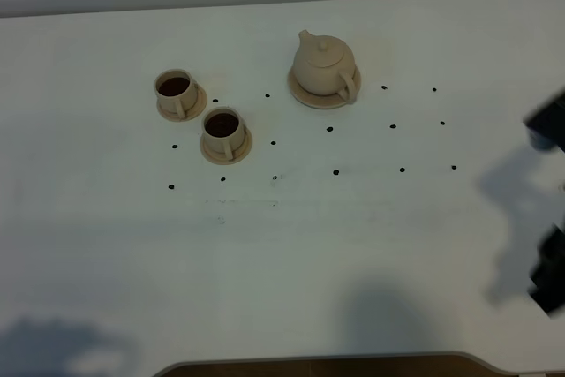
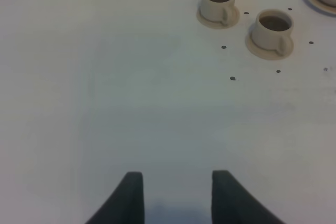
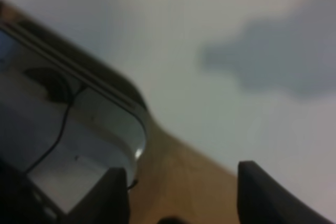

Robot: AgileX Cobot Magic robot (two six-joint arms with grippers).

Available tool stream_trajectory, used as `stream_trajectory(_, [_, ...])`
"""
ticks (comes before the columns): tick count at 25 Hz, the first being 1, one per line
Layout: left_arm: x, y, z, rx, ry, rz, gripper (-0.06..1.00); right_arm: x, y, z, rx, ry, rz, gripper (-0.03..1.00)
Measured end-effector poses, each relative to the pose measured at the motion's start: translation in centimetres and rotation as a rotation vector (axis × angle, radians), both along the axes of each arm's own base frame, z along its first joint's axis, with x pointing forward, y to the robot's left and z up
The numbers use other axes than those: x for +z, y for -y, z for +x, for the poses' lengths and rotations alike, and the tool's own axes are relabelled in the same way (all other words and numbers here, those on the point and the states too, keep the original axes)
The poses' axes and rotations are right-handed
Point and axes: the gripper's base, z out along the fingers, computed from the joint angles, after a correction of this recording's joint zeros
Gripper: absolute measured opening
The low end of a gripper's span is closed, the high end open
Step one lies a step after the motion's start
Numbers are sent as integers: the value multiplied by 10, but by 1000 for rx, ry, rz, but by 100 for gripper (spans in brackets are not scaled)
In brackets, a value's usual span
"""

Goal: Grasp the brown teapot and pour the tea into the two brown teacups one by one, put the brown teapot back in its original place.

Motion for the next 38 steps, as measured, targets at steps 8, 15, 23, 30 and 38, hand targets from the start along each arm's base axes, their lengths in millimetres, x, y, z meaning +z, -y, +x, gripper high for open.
stream_trajectory(8, [0, 0, 0, 0, 0, 0, 33, -17, 39, -80, -3, 142, 131, 45])
stream_trajectory(15, [0, 0, 0, 0, 0, 0, 33, -13, 51, -106, 2, 278, 227, 45])
stream_trajectory(23, [0, 0, 0, 0, 0, 0, 33, -9, 57, -121, 7, 355, 295, 45])
stream_trajectory(30, [0, 0, 0, 0, 0, 0, 33, -7, 64, -135, 13, 438, 346, 45])
stream_trajectory(38, [0, 0, 0, 0, 0, 0, 33, -7, 63, -133, 6, 487, 378, 45])
